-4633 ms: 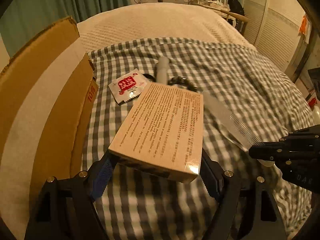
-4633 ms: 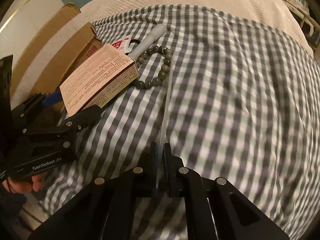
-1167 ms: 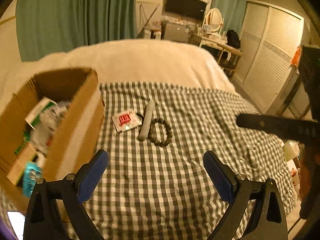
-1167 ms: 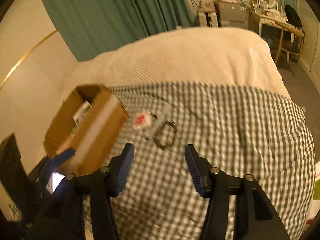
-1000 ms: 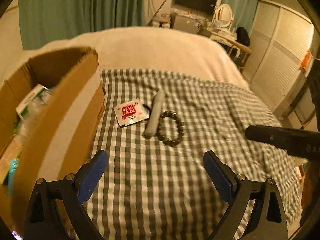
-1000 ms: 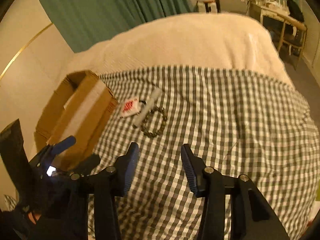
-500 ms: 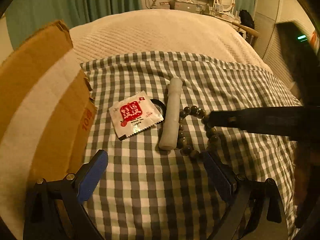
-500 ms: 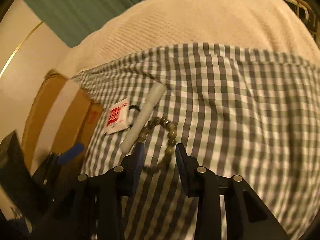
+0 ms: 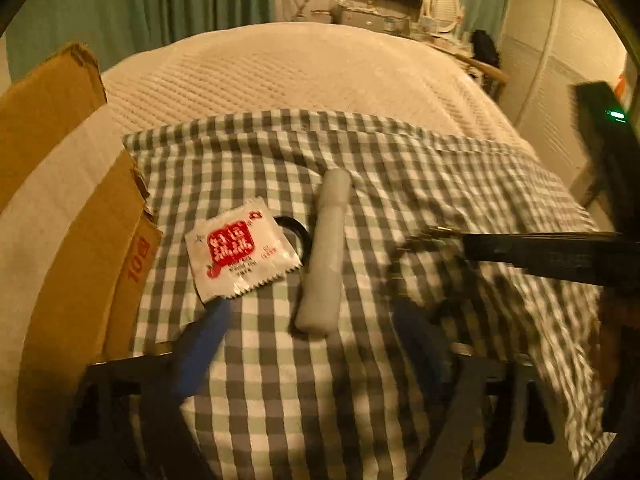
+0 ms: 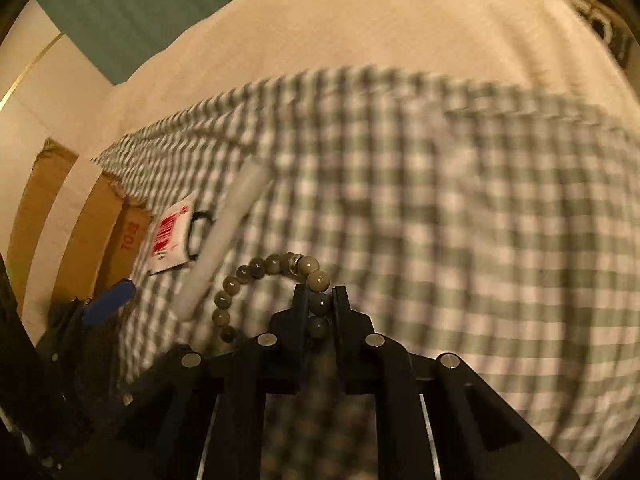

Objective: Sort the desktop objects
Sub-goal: 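Grasp the white tube with the left tool while the right tool grasps the bead bracelet, then carry the white tube and bead bracelet into the cardboard box and release both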

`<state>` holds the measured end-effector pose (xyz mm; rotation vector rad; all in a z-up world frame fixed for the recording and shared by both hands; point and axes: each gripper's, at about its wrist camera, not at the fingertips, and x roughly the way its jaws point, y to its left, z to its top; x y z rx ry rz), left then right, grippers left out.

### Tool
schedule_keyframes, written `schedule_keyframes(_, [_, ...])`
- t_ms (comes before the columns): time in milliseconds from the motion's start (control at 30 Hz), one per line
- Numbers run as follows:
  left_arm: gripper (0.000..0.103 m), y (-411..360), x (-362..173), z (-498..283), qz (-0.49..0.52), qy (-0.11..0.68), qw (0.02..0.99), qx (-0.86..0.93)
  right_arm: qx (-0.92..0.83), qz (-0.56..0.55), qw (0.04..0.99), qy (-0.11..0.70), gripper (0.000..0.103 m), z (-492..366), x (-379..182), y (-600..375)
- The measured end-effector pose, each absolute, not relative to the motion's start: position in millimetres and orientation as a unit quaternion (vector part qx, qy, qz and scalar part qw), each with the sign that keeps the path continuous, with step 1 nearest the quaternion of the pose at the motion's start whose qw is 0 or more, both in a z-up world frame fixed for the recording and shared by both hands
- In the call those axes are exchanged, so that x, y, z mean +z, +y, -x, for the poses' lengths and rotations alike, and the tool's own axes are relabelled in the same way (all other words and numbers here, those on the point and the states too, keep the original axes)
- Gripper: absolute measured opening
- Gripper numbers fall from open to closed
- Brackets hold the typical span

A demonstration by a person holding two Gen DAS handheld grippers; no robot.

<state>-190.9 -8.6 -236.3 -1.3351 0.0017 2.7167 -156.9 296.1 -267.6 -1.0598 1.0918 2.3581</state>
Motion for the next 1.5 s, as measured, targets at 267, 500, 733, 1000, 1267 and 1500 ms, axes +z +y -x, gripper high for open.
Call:
schedule_keyframes(267, [0.052, 9, -257, 219, 0.483, -0.005, 0.072, 0.873, 0.818, 0.373, 0.205, 0.386, 0.011, 98, -265, 321])
schedule_keyframes(500, [0.018, -12, -244, 216, 0.491, -0.057, 0.088, 0.865, 0.822, 0.379, 0.198, 0.377, 0.011, 98, -258, 310])
schedule_keyframes(733, [0.018, -25, -185, 177, 0.431, -0.102, 0.105, 0.89, 0.839, 0.362, 0.196, 0.357, 0.011, 99, -223, 295])
schedule_keyframes(1000, [0.018, -44, -98, 135, 0.37, -0.1, 0.108, 0.918, 0.864, 0.337, 0.183, 0.326, 0.011, 102, -152, 259])
schedule_keyframes(1267, [0.019, -93, -25, 99, 0.333, -0.093, 0.067, 0.936, 0.897, 0.286, 0.137, 0.308, 0.011, 122, -54, 200])
schedule_keyframes(1500, [0.019, -174, -26, 69, 0.328, -0.113, -0.016, 0.938, 0.925, 0.252, 0.077, 0.274, 0.011, 179, 14, 134])
